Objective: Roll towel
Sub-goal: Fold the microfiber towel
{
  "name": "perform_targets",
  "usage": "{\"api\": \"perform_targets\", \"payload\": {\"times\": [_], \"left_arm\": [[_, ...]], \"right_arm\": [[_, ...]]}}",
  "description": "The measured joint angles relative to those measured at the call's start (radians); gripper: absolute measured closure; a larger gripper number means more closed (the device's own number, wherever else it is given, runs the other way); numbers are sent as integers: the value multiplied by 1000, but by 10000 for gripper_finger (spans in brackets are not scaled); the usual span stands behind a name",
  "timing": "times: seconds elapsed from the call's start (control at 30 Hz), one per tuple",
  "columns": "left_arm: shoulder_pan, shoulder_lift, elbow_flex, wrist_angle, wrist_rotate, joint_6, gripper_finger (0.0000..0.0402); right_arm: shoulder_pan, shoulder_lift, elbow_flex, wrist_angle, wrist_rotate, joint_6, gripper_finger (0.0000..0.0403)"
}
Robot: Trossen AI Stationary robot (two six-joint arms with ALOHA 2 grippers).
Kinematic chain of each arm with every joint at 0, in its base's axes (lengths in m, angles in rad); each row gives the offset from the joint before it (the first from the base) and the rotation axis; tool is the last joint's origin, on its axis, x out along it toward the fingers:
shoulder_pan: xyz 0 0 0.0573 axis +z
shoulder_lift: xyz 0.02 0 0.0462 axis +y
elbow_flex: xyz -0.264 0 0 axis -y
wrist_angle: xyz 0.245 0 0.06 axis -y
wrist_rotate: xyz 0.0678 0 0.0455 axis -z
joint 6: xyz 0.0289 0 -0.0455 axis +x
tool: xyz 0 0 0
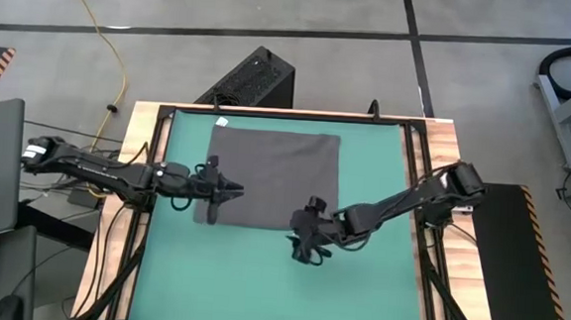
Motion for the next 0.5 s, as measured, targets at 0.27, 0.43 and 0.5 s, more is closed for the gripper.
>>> {"api": "perform_targets", "payload": {"times": [0.27, 0.43, 0.5], "left_arm": [[-32, 100, -26, 19, -32, -52, 392], [-85, 170, -25, 94, -168, -104, 401], [-116, 203, -25, 108, -241, -101, 401]], "right_arm": [[5, 150, -1, 68, 162, 166, 167], [48, 171, 4, 71, 317, 255, 267], [63, 173, 3, 68, 356, 258, 314]]}}
